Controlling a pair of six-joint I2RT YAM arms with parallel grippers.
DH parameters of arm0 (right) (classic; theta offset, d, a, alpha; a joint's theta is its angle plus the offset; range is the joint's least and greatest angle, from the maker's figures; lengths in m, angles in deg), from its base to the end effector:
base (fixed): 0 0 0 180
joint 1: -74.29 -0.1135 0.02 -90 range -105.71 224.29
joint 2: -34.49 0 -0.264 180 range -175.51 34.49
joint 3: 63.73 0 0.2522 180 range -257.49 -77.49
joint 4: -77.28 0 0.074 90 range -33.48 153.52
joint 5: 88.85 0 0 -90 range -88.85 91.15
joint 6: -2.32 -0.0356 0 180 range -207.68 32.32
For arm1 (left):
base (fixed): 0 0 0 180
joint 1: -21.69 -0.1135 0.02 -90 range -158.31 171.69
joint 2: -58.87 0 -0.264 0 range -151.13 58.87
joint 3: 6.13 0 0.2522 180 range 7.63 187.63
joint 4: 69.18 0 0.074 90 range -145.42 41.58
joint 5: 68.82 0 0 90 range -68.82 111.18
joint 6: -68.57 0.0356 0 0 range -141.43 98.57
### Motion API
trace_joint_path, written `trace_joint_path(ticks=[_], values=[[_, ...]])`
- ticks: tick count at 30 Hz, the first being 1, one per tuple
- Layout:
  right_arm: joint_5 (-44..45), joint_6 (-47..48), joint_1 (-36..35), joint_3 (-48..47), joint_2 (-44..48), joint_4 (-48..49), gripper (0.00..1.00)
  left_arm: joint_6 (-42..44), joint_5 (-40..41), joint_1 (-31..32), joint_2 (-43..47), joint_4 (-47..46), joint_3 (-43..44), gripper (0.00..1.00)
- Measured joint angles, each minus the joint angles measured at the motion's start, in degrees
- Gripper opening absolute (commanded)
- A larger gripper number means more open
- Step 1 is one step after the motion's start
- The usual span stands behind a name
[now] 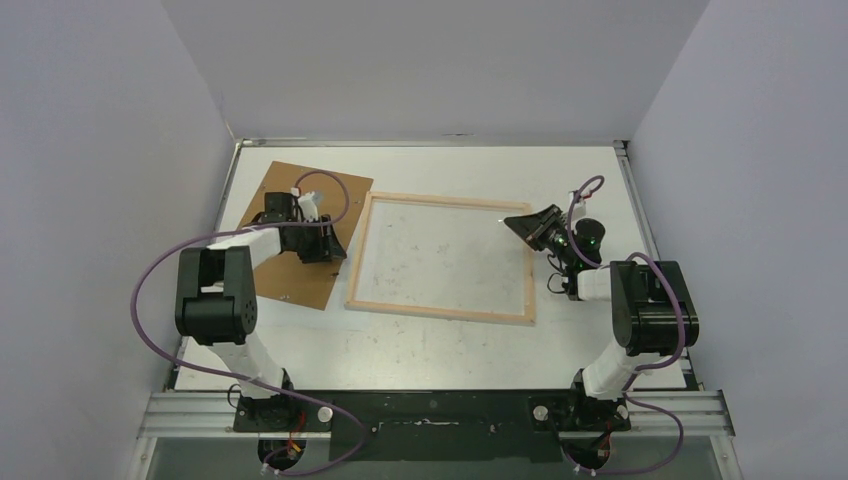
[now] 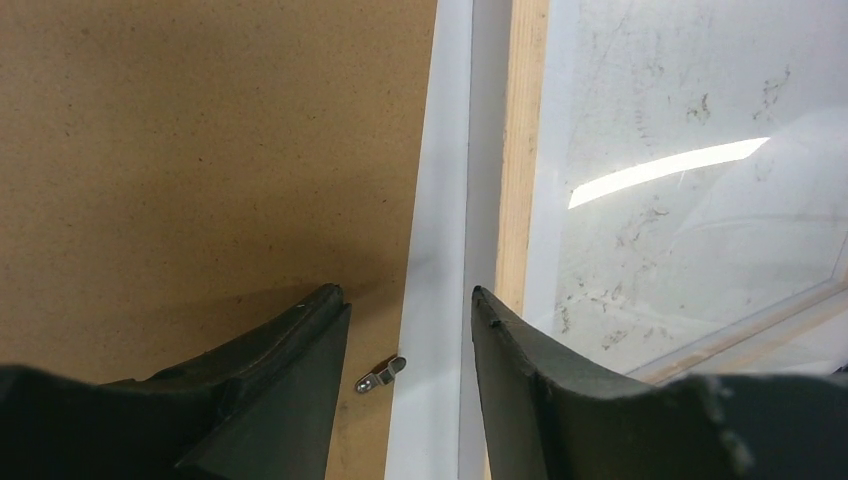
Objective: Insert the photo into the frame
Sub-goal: Place the photo frame item in the photo frame.
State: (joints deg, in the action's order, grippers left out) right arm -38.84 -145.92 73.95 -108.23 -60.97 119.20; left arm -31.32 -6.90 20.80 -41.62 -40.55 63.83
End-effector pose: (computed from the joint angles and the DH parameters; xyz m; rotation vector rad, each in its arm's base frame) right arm 0.3038 0.0247 0.1645 0.3830 1.8500 1.3259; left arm 0.3396 -0.0115 0.1545 -0.0647 2.5664 -0.6939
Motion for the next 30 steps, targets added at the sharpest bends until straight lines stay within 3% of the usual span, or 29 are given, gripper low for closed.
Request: trace_joint_path(ticks=[16,30], values=[[0.11,-1.2,0.04,0.07,-3.85,2.16,0.05,2.01,0.24,4.2,-0.44,0.48,1.55,0.46],[0.13,-1.18,0.04,0.07,-4.48,2.86,0.05,3.34,0.44,5.01,-1.75,1.68,2.78,0.39]])
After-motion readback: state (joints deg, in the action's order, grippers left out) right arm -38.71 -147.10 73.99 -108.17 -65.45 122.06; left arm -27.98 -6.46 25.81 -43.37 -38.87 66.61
